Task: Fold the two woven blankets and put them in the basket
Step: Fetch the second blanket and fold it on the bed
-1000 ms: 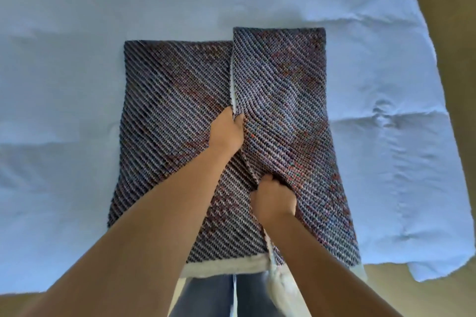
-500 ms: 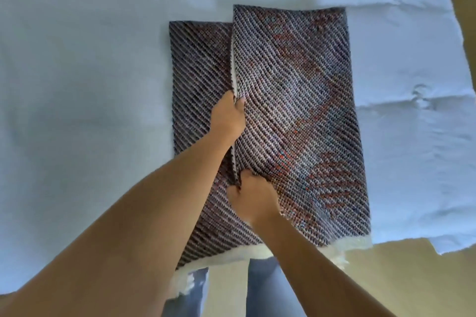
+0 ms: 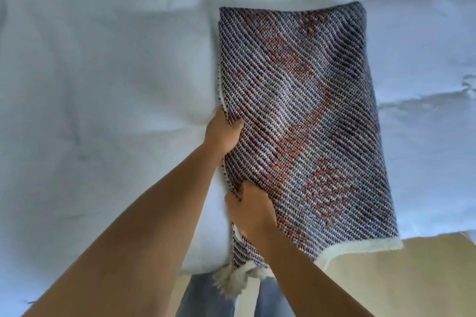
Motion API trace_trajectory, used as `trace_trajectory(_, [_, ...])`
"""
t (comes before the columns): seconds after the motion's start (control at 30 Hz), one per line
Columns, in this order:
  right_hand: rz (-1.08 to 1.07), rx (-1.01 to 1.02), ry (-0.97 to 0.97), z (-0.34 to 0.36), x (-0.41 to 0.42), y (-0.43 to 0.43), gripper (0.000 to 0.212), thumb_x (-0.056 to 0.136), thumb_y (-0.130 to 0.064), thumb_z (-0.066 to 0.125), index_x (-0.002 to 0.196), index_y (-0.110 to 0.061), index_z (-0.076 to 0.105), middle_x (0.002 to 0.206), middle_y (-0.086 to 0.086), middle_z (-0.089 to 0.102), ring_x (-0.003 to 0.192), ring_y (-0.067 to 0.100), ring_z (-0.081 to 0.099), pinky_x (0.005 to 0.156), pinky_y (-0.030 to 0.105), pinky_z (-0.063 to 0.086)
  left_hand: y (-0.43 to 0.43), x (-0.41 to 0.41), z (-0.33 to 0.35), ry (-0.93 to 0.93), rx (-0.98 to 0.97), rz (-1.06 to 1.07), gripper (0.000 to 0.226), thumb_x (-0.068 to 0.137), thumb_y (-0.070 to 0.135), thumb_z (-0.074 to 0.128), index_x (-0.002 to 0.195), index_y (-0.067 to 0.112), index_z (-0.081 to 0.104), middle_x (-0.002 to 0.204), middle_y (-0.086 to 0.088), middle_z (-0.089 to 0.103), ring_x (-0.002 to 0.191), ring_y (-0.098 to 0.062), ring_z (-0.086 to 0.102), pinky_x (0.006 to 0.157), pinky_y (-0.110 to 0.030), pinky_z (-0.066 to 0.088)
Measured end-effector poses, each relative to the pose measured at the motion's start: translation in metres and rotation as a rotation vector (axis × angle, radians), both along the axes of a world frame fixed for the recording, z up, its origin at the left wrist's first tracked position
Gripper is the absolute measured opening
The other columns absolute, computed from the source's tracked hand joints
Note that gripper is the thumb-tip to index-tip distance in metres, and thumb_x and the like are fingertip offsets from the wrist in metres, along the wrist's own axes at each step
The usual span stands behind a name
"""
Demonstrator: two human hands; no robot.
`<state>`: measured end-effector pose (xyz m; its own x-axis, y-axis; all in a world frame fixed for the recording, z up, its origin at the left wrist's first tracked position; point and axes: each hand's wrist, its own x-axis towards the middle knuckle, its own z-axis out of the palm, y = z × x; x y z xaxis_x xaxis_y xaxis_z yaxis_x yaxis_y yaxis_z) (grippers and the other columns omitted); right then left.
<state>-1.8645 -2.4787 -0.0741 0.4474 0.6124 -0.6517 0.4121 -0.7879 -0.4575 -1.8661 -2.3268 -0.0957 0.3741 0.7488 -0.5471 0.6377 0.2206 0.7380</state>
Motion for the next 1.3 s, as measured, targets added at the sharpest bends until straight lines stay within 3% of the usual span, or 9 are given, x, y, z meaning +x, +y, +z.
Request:
trace_trajectory(0.13, [0.275, -0.11, -0.251, 0.002, -0.01, -0.02, 0.04, 0.085, -0.04, 0.048, 0.108, -0.007, 0.042, 0.104, 0.014, 0.062, 0.093, 0.035, 0.063, 0.068, 0.035, 0.045, -0.022, -0.016, 0.005, -0.043, -0.159, 0.136, 0.049, 0.078, 0.03, 0.069, 0.121, 0.01, 0.056, 0.121, -0.009, 0.062, 0.108, -0.027, 0.058, 0.093, -0.034, 0.046])
trace_trajectory(0.3, [0.45, -0.205, -0.336, 0.003, -0.009, -0.053, 0.045, 0.094, -0.041, 0.038, 0.112, -0.001, 0.049, 0.106, 0.016, 0.066, 0.095, 0.034, 0.065, 0.066, 0.034, 0.047, -0.089, -0.045, 0.005, -0.077, -0.249, 0.141, 0.037, 0.069, 0.027, 0.076, 0.102, 0.014, 0.067, 0.094, 0.0, 0.067, 0.093, -0.022, 0.064, 0.083, -0.03, 0.05])
trace_trajectory(0.47, [0.464, -0.073, -0.127, 0.014, 0.0, -0.074, 0.028, 0.093, -0.026, 0.042, 0.108, -0.005, 0.05, 0.105, 0.018, 0.065, 0.095, 0.038, 0.063, 0.077, 0.038, 0.048, -0.143, -0.072, 0.003, -0.033, -0.243, 0.216, 0.017, 0.07, 0.016, 0.072, 0.085, 0.012, 0.066, 0.09, -0.008, 0.07, 0.085, -0.024, 0.066, 0.078, -0.037, 0.054])
trace_trajectory(0.57, [0.365, 0.058, 0.108, 0.017, -0.009, -0.083, 0.02, 0.089, -0.021, 0.045, 0.097, -0.004, 0.054, 0.096, 0.02, 0.066, 0.086, 0.037, 0.061, 0.065, 0.03, 0.039, -0.166, -0.082, 0.009, -0.016, -0.26, 0.229, 0.012, 0.067, 0.022, 0.069, 0.073, 0.013, 0.063, 0.083, -0.016, 0.069, 0.081, -0.031, 0.065, 0.076, -0.042, 0.054])
trace_trajectory(0.7, [0.398, 0.072, 0.285, 0.012, -0.023, -0.109, 0.014, 0.087, -0.012, 0.048, 0.098, -0.005, 0.052, 0.1, 0.017, 0.061, 0.092, 0.031, 0.059, 0.072, 0.034, 0.045, -0.193, -0.102, 0.008, 0.075, -0.233, 0.229, 0.022, 0.08, 0.013, 0.065, 0.061, 0.011, 0.055, 0.046, -0.001, 0.057, 0.044, -0.013, 0.055, 0.044, -0.015, 0.043])
trace_trajectory(0.87, [0.334, 0.164, 0.281, 0.01, -0.011, -0.133, 0.009, 0.087, -0.014, 0.049, 0.087, -0.011, 0.058, 0.088, 0.005, 0.058, 0.082, 0.021, 0.054, 0.073, 0.034, 0.042, -0.23, -0.114, 0.002, 0.376, -0.004, 0.122, 0.025, 0.087, 0.029, 0.057, 0.07, 0.014, 0.046, 0.074, -0.005, 0.057, 0.069, -0.023, 0.05, 0.059, -0.029, 0.035])
trace_trajectory(1.0, [0.309, 0.344, -0.131, 0.007, 0.028, -0.14, 0.029, 0.088, -0.015, 0.049, 0.114, -0.004, 0.055, 0.114, 0.011, 0.053, 0.108, 0.024, 0.046, 0.092, 0.033, 0.038, -0.246, -0.1, 0.002, 0.336, 0.119, 0.317, 0.042, 0.082, 0.038, 0.063, 0.108, 0.013, 0.041, 0.103, -0.007, 0.062, 0.09, -0.029, 0.061, 0.071, -0.032, 0.045])
trace_trajectory(1.17, [0.4, 0.274, -0.244, -0.006, 0.056, -0.149, 0.039, 0.088, -0.017, 0.05, 0.125, -0.002, 0.048, 0.127, 0.014, 0.046, 0.117, 0.029, 0.039, 0.103, 0.039, 0.034, -0.251, -0.08, -0.007, 0.336, -0.034, 0.231, 0.067, 0.067, 0.052, 0.072, 0.116, 0.011, 0.053, 0.108, -0.006, 0.063, 0.097, -0.025, 0.059, 0.077, -0.028, 0.045])
trace_trajectory(1.3, [0.453, 0.256, -0.256, -0.01, 0.054, -0.156, 0.048, 0.088, -0.02, 0.05, 0.132, -0.003, 0.042, 0.138, 0.014, 0.039, 0.125, 0.03, 0.034, 0.109, 0.038, 0.027, -0.259, -0.108, -0.015, 0.486, -0.157, 0.019, 0.051, 0.073, 0.051, 0.066, 0.095, 0.004, 0.065, 0.077, -0.004, 0.067, 0.078, -0.026, 0.065, 0.065, -0.027, 0.048])
